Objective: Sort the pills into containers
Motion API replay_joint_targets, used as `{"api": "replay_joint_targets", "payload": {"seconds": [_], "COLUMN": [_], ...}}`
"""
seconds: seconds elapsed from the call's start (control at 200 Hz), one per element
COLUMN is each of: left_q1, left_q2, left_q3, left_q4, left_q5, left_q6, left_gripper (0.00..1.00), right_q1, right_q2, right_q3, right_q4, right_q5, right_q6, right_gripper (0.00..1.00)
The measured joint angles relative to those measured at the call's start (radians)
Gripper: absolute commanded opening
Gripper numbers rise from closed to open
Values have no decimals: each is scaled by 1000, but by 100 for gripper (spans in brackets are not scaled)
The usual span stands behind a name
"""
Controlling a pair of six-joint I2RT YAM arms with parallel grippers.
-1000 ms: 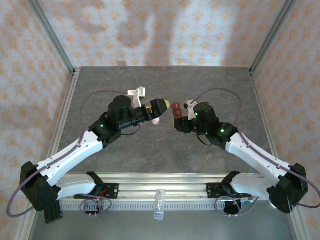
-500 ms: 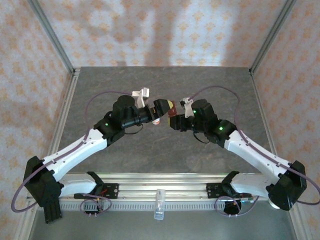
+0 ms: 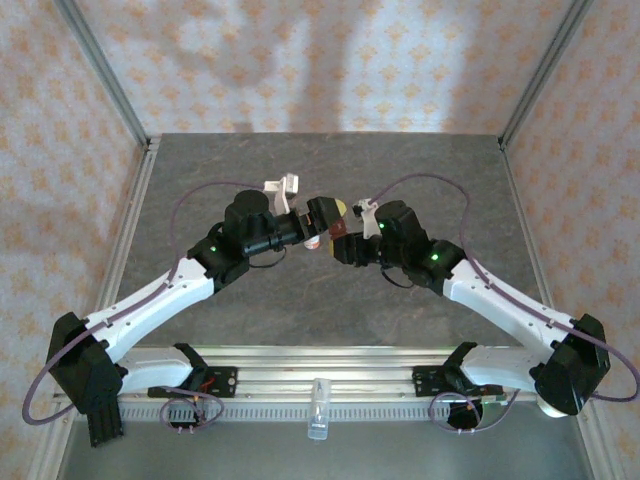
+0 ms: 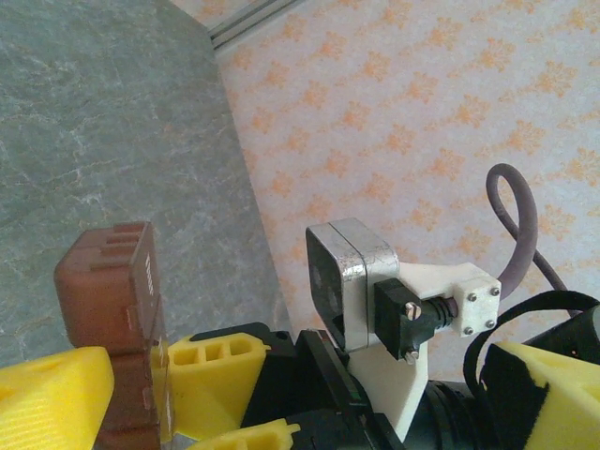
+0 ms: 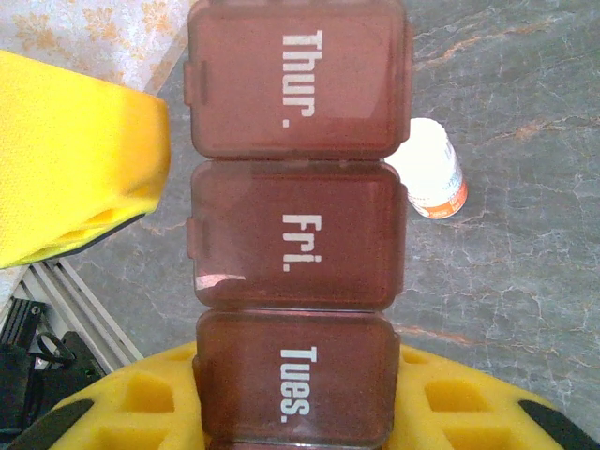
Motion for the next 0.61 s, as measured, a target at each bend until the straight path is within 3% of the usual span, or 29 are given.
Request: {"api": "replay_joint_targets", "payload": {"seconds": [0.606], "left_q1": [-8], "left_q2": [14], "left_q3": [15], "left_q4": [3], "left_q5": [-1], "left_q6": [1], "left_gripper": [99], "right_q1": [17], "right_q2": [0], "right_q3": [0], "right_q4": [0], "right_q5": [-6], "right_q6": [11], "right_gripper": [27]}}
